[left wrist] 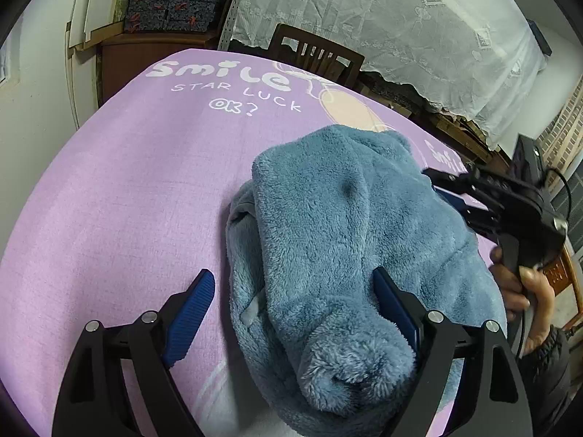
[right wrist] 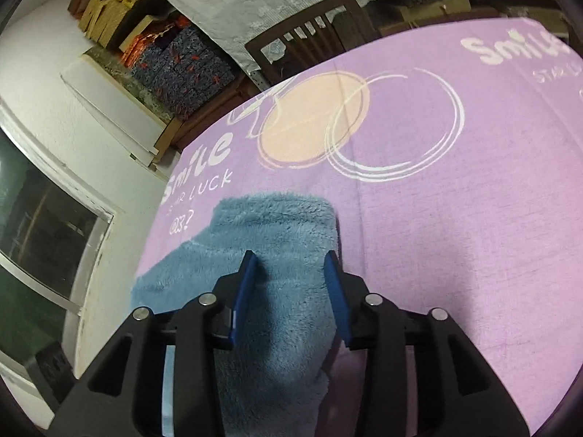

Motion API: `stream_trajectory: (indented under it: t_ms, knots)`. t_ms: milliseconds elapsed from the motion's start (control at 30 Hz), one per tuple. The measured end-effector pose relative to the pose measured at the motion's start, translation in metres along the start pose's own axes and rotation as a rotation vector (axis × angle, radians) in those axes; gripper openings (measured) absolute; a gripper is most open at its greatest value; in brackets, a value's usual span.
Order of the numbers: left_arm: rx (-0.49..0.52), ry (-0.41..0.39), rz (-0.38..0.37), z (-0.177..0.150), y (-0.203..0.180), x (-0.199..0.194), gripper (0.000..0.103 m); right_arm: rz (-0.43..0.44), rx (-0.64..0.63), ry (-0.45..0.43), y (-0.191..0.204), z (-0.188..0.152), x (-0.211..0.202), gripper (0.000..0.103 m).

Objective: Fold large clothes
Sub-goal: 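Press and tuck the jacket bundle edges with both tools, then grasp the sides of the blue jacket bundle with both tools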

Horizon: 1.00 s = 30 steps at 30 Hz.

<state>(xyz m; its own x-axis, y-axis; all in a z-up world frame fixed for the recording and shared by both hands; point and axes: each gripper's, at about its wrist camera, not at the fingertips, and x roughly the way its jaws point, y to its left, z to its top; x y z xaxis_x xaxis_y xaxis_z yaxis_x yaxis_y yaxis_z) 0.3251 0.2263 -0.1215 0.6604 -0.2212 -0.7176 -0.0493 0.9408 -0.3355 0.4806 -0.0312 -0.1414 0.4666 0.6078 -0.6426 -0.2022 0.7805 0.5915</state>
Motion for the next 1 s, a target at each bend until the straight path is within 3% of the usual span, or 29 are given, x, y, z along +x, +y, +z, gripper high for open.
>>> stream_trajectory:
  t_ms: [100,167,367,500,733,1000]
  knots:
    - [-0.02,0.001,-0.03,0.001,0.001,-0.005,0.087,0.009,0.002,0.002,-0.002,-0.007,-0.01,0.04]
    - [-0.033,-0.003,-0.078,0.002,0.001,-0.012,0.087,0.037,0.028,0.015,-0.008,-0.013,-0.02,0.059]
    - [-0.097,0.009,-0.199,-0.001,0.0,-0.018,0.095,0.2,0.15,0.036,-0.032,-0.041,-0.062,0.077]
    - [-0.139,0.051,-0.222,-0.004,0.006,-0.006,0.095,0.277,0.204,0.069,-0.039,-0.063,-0.074,0.08]
    - [-0.177,0.078,-0.292,-0.007,0.011,0.004,0.097,0.252,0.108,0.121,-0.015,-0.09,-0.067,0.083]
    - [-0.214,0.095,-0.384,-0.008,0.012,0.002,0.097,0.311,0.114,0.157,-0.012,-0.098,-0.058,0.085]
